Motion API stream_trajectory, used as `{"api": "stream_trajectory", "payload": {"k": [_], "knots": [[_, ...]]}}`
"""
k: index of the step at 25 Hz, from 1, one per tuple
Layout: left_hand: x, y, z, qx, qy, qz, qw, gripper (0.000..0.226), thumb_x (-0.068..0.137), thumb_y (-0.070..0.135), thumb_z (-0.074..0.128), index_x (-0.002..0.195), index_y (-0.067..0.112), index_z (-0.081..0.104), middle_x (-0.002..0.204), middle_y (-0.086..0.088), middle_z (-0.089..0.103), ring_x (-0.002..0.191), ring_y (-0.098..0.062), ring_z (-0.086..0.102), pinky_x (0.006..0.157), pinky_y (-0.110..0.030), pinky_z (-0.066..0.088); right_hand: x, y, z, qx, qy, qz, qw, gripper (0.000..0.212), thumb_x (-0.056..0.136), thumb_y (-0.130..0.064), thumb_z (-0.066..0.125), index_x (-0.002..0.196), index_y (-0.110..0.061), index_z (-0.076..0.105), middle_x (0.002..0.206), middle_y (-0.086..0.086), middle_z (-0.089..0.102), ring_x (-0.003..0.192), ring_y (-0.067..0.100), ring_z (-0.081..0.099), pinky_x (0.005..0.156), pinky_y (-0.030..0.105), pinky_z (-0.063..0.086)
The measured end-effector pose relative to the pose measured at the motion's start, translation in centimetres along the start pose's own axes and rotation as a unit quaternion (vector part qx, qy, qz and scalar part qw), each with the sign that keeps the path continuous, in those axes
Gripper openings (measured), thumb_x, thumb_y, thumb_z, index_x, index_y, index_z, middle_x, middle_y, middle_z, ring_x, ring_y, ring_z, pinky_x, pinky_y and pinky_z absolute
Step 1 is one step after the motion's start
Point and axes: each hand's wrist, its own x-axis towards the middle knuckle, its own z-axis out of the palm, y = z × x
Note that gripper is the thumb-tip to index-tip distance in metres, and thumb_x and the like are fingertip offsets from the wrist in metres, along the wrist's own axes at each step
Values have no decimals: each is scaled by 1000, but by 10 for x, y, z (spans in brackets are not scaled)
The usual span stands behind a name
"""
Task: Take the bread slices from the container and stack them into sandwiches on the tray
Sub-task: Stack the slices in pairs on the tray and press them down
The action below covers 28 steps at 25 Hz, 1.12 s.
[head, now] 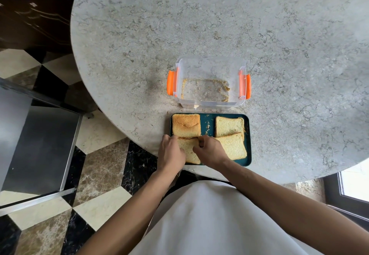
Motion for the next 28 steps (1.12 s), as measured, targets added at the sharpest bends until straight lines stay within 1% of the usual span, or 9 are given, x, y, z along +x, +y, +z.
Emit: {"api": "stream_trajectory", "payload": {"k": [2,6,9,11,13,15,18,24,28], "knots": [[3,3,1,-15,3,12,1000,44,90,2,55,133,9,55,128,-9,53,114,-27,58,94,-35,48,-3,3,-5,8,17,-18,1000,10,84,-20,55,79,-11,55,80,6,59,72,25,52,54,31,33],[15,23,8,-79,-37,32,996,32,90,2,55,117,14,65,114,-4,67,102,-21,64,90,-35,54,-8,17,-30,37,91,-63,993,8,86,-17,56,87,-16,64,88,5,65,77,21,57,66,29,42],[29,42,16,-126,-83,21,988,34,91,1,55,121,13,67,112,-4,72,102,-20,67,85,-27,53,-7,33,-51,39,168,-32,984,26,88,-15,58,109,-12,72,109,8,65,93,22,64,85,31,52],[37,59,23,-163,-125,10,979,43,90,-6,51,129,8,62,119,-10,72,108,-25,67,93,-35,55,-7,47,-62,29,204,12,978,30,90,-18,58,117,-10,69,122,11,58,100,25,63,93,34,51],[43,73,29,-174,-153,4,973,48,89,-11,47,133,3,57,124,-15,69,114,-29,65,100,-44,53,-8,60,-68,28,210,48,976,35,91,-20,57,123,-8,65,127,14,52,110,30,58,98,36,49],[47,84,34,-180,-166,-9,970,46,89,-8,46,133,2,57,128,-16,67,117,-31,64,102,-47,52,-12,69,-69,25,203,77,976,41,93,-24,54,129,-8,60,128,16,51,115,32,54,98,37,46],[47,89,40,-156,-163,-19,974,43,90,0,45,131,4,60,132,-14,65,120,-29,61,103,-46,51,-15,75,-65,25,188,100,977,43,96,-27,51,132,-5,56,124,19,54,112,36,56,97,41,46],[43,95,42,-139,-155,-34,978,47,88,0,42,129,8,63,132,-8,66,124,-25,58,106,-43,48,-13,78,-65,61,178,104,977,46,95,-26,50,137,-6,52,127,20,56,111,36,58,94,41,49],[43,103,44,-170,-155,-49,972,47,89,0,40,131,8,61,133,-10,65,122,-25,59,104,-45,50,-15,79,-65,83,196,95,973,46,94,-23,50,137,-6,53,129,19,55,111,35,58,94,38,47]]}}
